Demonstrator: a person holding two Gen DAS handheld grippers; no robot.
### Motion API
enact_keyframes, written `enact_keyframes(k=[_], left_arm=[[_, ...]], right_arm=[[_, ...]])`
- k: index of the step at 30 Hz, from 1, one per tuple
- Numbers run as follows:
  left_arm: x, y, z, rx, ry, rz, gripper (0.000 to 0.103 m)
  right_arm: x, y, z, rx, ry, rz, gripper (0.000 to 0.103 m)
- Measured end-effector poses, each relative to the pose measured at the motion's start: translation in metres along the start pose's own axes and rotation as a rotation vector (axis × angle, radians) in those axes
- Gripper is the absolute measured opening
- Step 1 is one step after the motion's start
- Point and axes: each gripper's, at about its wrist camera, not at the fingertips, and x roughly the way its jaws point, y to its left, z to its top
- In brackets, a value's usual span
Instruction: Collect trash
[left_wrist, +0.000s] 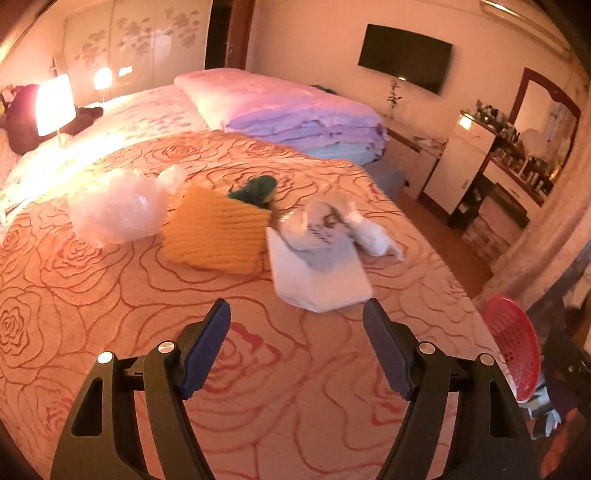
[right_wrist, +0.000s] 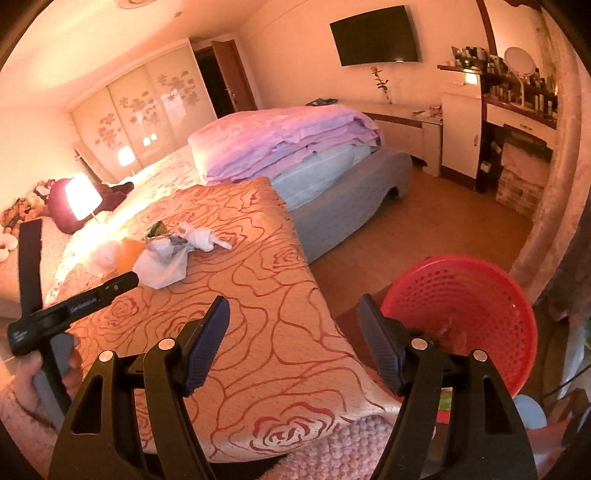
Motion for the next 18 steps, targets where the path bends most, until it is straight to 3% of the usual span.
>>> enact_keyframes(k=[3, 9, 12, 14, 16, 18], left_arm=[[0.012, 0.005, 0.002, 0.001, 0.018, 0.006, 0.071], [0.034, 0.004, 0.006, -0.015, 0.065, 0.0, 0.05], [0.038, 0.005, 0.008, -0.018, 0.066, -0.004, 0.038], [0.039, 0.004, 0.01, -0.018, 0.07, -0.02, 0.022], [0.039, 0.004, 0.01, -0.017, 0.069, -0.032, 0.012], [0.036, 0.003, 0.008, -0.014, 0.063, -0.035, 0.007]], right_arm=[[0.003, -0.002, -0.003, -0.001, 0.009, -0.004, 0.069], [0.011, -0.012, -0.007, 0.023, 0.029, -0.017, 0.069], [0.013, -0.014, -0.008, 0.026, 0.033, -0.018, 0.069], [0.014, -0.015, -0.009, 0.026, 0.037, -0.019, 0.069], [0.015, -0.015, -0.01, 0.027, 0.04, -0.019, 0.069], [0.015, -0.015, -0.01, 0.026, 0.04, -0.019, 0.069]])
